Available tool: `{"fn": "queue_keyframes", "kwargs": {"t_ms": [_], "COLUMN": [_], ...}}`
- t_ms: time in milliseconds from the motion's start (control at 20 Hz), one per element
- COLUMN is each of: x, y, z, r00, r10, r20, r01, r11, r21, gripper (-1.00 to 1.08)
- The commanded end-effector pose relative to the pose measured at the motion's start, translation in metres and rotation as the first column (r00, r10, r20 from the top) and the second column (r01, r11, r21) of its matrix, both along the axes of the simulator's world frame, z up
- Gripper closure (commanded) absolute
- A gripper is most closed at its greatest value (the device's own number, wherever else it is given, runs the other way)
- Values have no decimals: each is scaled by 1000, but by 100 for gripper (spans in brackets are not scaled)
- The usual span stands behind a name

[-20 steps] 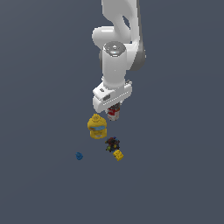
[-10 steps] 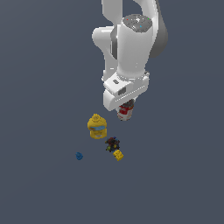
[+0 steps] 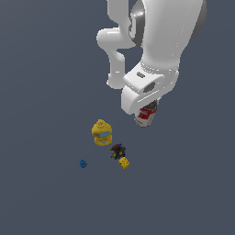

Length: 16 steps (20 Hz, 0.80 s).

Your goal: Pick up a designated object from a clutter of objects.

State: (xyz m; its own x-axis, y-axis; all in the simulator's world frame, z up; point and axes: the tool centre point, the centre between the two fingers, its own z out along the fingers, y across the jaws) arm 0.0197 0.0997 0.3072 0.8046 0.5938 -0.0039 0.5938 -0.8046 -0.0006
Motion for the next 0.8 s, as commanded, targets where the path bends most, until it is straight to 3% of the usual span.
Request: {"fn": "queue_keyframes", "kwargs": {"t_ms": [0, 750], "x": [11, 61], "y": [9, 53], "z": [16, 83], "r00": [1000, 1000], "r10": [0, -1], "r20": [3, 3], "r01": [0, 1], "r11": [1000, 1000], "r21": [1, 2], "gripper": [108, 108]}}
